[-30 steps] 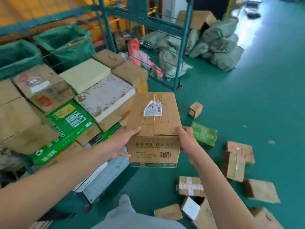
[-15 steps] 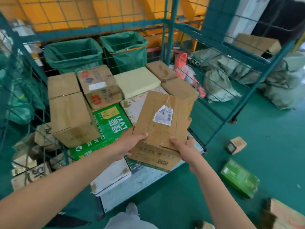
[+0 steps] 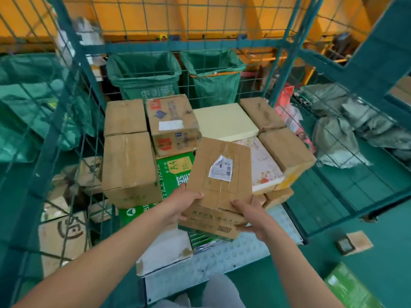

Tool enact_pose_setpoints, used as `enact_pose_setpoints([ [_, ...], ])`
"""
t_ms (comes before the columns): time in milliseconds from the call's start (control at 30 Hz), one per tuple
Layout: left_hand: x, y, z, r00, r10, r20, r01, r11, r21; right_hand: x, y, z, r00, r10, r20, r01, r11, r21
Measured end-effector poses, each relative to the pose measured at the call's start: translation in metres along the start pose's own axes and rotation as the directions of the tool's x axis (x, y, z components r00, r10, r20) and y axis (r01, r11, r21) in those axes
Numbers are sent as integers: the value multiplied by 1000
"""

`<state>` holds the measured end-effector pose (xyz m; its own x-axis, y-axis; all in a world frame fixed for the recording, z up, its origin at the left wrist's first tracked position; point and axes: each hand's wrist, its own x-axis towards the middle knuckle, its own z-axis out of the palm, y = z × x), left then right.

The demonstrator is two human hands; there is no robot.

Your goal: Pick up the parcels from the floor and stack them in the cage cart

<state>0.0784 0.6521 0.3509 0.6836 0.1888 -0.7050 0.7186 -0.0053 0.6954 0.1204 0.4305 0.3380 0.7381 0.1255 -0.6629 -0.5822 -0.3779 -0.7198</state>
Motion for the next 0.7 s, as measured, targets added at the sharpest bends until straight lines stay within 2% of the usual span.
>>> enact_pose_setpoints([
  [133,25,-2,-19,998,-59,-10,58,998,-29,31,-20,16,999,-13,32,16,996,-90],
  [400,72,-7,-51,983,-143,-112,131,985,-110,106,-51,53,982,15,189,27,976,-218],
  [700,118,11,-64,952,-149,-266,110,982,-155,191,-100,74,944,-24,330,134,939,-316],
])
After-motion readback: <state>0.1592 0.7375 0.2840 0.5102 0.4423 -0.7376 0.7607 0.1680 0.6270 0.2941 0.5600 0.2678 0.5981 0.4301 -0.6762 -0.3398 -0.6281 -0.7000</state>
